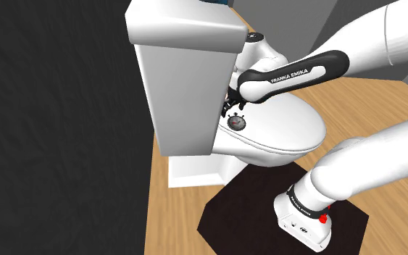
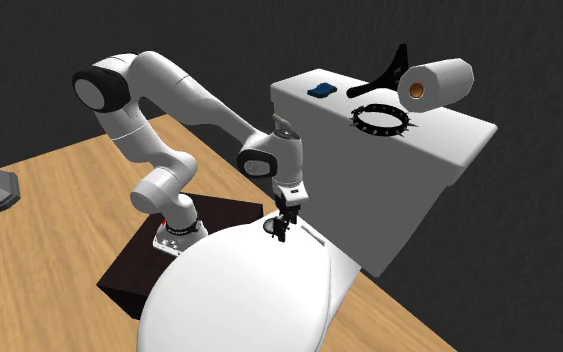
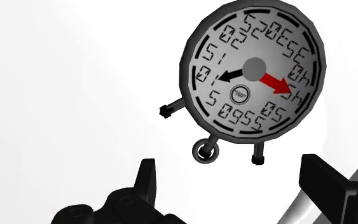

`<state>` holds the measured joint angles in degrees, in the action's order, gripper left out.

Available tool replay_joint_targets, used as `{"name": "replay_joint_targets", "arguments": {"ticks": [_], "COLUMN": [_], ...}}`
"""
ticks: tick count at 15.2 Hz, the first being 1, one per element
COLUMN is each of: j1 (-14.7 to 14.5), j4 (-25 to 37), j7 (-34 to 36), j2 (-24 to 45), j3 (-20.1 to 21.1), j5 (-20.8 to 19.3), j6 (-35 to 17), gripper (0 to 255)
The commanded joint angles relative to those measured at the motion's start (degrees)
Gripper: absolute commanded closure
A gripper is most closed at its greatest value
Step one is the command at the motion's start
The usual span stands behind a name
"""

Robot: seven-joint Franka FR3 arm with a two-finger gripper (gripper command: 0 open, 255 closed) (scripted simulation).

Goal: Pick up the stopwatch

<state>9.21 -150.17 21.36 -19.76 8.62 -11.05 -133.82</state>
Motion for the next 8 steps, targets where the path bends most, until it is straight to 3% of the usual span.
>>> {"name": "replay_joint_targets", "arguments": {"ticks": [1,8], "j1": [0.03,0.01], "j4": [-0.29,-0.16], "j7": [0.08,0.28], "j2": [0.04,0.34], "j3": [0.01,0.13], "j5": [-0.07,-0.12], "j6": [-0.35,-0.49], "gripper": [255,255]}}
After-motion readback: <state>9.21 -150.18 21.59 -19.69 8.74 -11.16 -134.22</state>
